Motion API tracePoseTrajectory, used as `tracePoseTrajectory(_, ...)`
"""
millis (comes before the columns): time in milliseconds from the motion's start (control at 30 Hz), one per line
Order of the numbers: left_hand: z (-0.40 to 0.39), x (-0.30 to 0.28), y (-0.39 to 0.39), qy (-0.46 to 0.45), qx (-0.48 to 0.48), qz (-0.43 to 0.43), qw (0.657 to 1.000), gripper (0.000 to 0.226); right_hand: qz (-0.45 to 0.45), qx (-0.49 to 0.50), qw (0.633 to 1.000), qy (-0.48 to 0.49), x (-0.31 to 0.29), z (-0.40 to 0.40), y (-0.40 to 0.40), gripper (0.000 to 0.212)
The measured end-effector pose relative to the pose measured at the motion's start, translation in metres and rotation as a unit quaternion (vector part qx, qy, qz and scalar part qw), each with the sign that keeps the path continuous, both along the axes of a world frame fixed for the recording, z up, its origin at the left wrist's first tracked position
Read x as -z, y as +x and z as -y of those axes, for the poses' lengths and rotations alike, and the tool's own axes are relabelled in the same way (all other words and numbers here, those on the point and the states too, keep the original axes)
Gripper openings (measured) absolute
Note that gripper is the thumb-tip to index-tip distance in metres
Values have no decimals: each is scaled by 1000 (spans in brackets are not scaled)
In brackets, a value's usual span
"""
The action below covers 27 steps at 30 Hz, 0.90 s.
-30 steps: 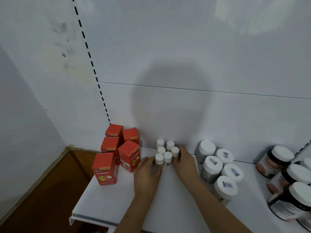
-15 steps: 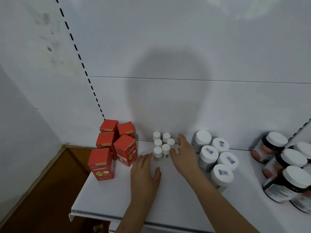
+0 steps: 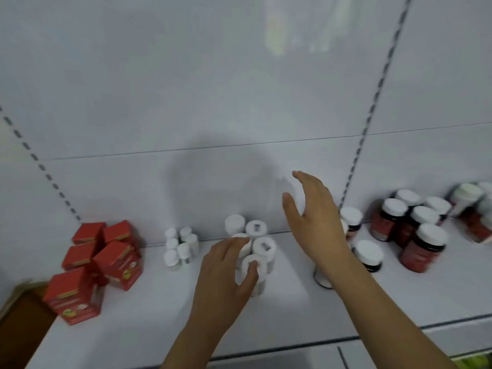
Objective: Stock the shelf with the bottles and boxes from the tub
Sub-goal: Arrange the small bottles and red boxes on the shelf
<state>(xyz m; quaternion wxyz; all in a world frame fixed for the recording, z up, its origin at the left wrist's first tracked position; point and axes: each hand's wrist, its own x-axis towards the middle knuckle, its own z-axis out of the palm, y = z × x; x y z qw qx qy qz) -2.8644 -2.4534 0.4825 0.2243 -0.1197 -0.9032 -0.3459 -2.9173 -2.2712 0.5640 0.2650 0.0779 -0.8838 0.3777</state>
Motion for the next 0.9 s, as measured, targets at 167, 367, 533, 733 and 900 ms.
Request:
tracePoseTrajectory(167, -89, -17, 8, -21, 73, 1, 997, 45, 13, 60, 998, -13, -14, -110, 31, 48)
tracePoseTrajectory(367, -216, -17, 33, -26, 196, 14, 980, 45, 17, 154, 988, 4, -18, -234, 98, 46)
tracePoseTrajectory(533, -327, -13, 68, -63, 311, 17, 948, 54, 37, 245, 969, 20, -12, -339, 179, 52)
tracePoseTrajectory(733, -449, 2, 109, -95, 423, 44, 900, 60, 51, 366, 929, 2, -2, -446, 276, 49)
tracePoseTrajectory(900, -541, 10, 138, -132, 504, 43, 853, 56, 56, 457, 887, 12, 2, -518, 334, 48)
